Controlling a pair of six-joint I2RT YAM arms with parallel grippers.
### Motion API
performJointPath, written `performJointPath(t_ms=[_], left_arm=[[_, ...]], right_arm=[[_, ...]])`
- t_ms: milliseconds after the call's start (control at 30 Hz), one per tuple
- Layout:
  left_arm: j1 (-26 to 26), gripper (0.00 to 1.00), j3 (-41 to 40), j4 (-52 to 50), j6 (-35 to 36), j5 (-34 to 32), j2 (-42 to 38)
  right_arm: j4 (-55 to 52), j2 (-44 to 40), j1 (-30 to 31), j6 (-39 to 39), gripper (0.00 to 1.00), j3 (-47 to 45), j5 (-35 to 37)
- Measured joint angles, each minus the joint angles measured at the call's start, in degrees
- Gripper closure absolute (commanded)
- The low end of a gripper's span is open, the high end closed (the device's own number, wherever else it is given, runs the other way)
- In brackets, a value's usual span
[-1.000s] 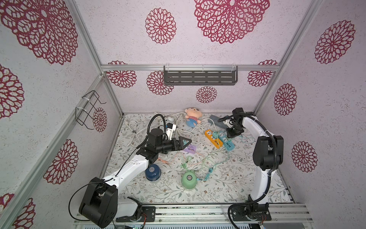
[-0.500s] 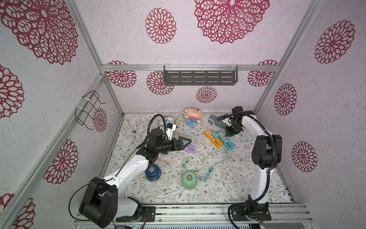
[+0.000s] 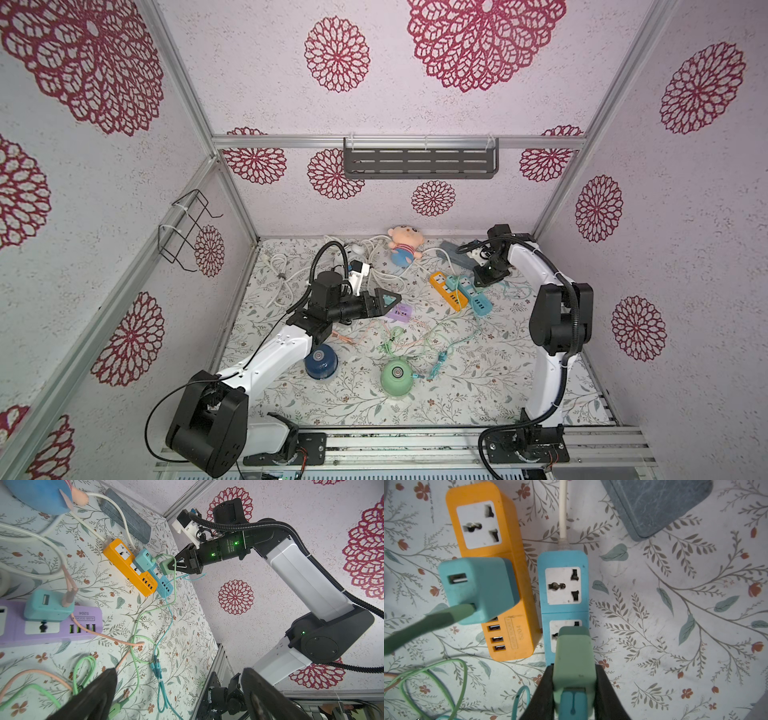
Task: Charge the cordless meat grinders
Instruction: Insert the plug into the socket.
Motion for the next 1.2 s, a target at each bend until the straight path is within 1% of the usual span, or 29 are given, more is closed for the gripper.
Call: performJointPath(t_ms=[933, 1200], left_arm=[[0.00, 0.03, -1.14, 0.04, 0.00, 0.00, -0.02], [0.00, 0.03, -1.44, 0.63, -0.24, -0.02, -0.02]], right_arm=[[0.26, 0.04, -0.48, -0.39, 1.00, -0.66, -0.11], [-2.03, 3.17, 0.22, -0.42, 1.00, 2.95, -0.11]])
